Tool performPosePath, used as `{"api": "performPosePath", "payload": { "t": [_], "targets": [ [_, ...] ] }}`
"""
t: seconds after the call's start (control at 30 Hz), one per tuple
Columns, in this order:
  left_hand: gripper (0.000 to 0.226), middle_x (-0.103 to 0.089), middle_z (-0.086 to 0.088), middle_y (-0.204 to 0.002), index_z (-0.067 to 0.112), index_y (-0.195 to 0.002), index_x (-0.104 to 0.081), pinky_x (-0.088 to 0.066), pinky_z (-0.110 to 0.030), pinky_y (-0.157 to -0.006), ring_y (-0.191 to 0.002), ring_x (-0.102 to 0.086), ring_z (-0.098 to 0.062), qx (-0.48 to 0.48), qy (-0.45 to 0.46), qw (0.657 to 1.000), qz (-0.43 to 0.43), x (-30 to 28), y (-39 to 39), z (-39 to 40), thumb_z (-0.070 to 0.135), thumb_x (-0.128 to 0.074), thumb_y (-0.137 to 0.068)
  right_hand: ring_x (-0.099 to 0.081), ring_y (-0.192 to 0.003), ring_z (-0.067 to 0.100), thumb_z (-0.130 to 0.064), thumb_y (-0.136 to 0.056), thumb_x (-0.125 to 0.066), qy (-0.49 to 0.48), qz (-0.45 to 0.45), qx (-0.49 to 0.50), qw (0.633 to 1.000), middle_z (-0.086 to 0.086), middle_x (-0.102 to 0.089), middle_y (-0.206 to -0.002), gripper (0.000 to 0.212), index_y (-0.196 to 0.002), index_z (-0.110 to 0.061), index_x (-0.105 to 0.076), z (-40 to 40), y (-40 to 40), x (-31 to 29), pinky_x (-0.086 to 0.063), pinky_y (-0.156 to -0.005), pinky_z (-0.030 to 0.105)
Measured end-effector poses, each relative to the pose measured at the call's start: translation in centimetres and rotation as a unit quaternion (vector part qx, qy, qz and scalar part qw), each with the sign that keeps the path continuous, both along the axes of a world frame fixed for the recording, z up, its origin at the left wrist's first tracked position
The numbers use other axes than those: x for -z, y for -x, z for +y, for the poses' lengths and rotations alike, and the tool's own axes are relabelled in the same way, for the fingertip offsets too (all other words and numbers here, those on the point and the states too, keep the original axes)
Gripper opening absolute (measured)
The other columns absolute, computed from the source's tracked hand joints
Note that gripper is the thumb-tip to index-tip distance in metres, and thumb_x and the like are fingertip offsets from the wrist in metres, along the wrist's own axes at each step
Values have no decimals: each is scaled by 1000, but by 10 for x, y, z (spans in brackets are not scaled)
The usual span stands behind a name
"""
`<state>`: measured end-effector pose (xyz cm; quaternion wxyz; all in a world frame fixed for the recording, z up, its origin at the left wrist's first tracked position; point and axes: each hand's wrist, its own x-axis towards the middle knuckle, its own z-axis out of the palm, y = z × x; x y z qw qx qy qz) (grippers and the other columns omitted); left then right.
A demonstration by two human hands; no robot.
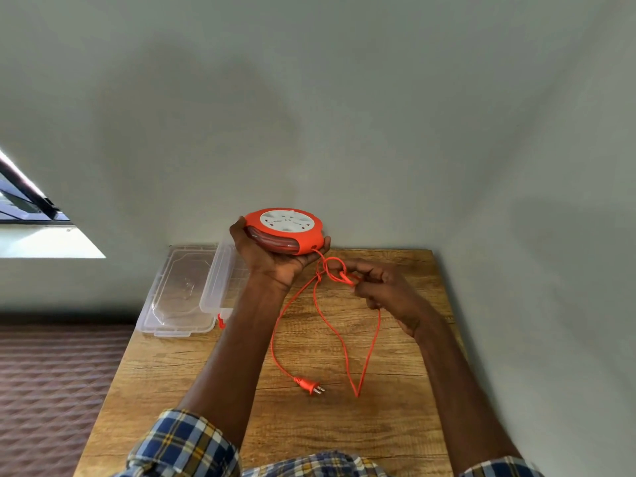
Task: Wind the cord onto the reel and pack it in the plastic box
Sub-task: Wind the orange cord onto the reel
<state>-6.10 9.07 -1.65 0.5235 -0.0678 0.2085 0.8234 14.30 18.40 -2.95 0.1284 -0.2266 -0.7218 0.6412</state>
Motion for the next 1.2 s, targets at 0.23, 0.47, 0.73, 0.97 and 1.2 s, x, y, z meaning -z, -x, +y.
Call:
{"api": "performPosePath", "payload": {
  "t": [0.23, 0.47, 0.73, 0.97, 1.2],
  "targets": [
    [94, -50, -34, -154, 7, -154, -49, -45, -73, -97, -140, -46, -60, -1, -5, 1000, 5, -6, -1, -2, 74, -42, -89, -37, -69, 8, -27, -93, -72, 146, 84, -8, 986, 6, -70, -104, 35, -124, -11, -71, -3, -2, 0, -22, -52, 28],
    [93, -50, -33, -154, 7, -152, -51, -53, -71, -91, -131, -53, -57, 15, -7, 1000, 18, -10, -9, -1, 75, -40, -90, -71, -93, 25, -32, -73, -89, 211, 147, 150, 955, 22, -74, -108, 41, -96, -6, -68, -12, 15, -2, -57, -64, 31],
    [90, -53, -30, -153, 12, -154, -50, -49, -75, -89, -139, -48, -58, 25, 10, 999, 43, -18, -17, 3, 74, -40, -90, -74, -65, 27, -22, -73, -85, 247, 123, 199, 940, 26, -74, -93, 39, -101, -10, -60, -12, 16, -6, -60, -55, 29],
    [88, -54, -30, -152, 13, -154, -51, -44, -76, -97, -140, -48, -57, 35, 15, 997, 60, -22, -22, 4, 74, -38, -91, -78, -76, 23, -24, -80, -81, 227, 41, 171, 958, 15, -78, -101, 29, -107, -16, -74, -2, 6, -12, -61, -63, 27],
    [90, -51, -29, -156, 13, -156, -49, -42, -75, -99, -144, -44, -56, 43, 6, 997, 67, -22, -24, 2, 74, -36, -91, -73, -64, 18, -32, -66, -87, 218, 19, 150, 964, 17, -76, -91, 40, -95, -10, -70, -4, 4, -14, -59, -55, 28]
  ]
}}
